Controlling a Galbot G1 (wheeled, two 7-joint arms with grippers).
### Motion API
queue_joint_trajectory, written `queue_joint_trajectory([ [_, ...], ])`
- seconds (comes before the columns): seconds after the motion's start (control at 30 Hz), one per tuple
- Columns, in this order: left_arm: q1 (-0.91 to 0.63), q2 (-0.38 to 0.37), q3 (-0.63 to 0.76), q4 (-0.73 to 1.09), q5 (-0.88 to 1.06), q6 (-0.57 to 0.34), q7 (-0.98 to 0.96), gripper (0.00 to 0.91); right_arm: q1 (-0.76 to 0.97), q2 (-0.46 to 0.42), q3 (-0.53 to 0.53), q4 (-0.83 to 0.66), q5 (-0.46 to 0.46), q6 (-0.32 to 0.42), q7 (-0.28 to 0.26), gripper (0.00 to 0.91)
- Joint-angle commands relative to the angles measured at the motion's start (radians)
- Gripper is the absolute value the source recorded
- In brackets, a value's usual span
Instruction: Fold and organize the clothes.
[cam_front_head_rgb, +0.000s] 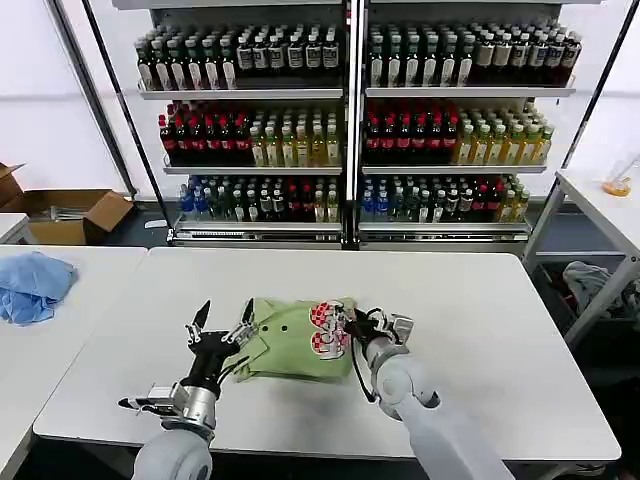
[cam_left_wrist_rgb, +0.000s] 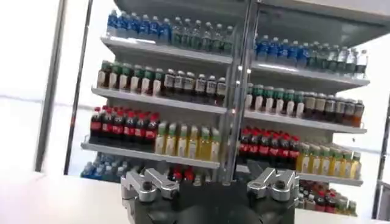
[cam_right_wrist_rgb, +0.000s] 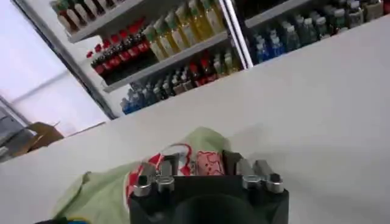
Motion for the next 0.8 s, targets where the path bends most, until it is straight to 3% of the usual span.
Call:
queue_joint_trajectory([
  [0.03, 0.036, 0.013, -0.048, -0.014, -0.011, -0.010, 0.004, 0.907, 0.037, 0.043, -0.010, -0.089, 0.020, 0.005, 0.010, 0.000],
  [0.37, 0.035, 0.021, -0.045, -0.010, -0.027, -0.011, 0.010, 0.907, 0.060, 0.006, 0.044, -0.111, 0.061, -0.030, -0.009, 0.000],
  [0.8, 0.024, 0.033, -0.026, 0.005, -0.034, -0.011, 0.019, 0.907, 0.099, -0.121, 0.130, -0.153, 0.071, -0.122, -0.088, 0.000],
])
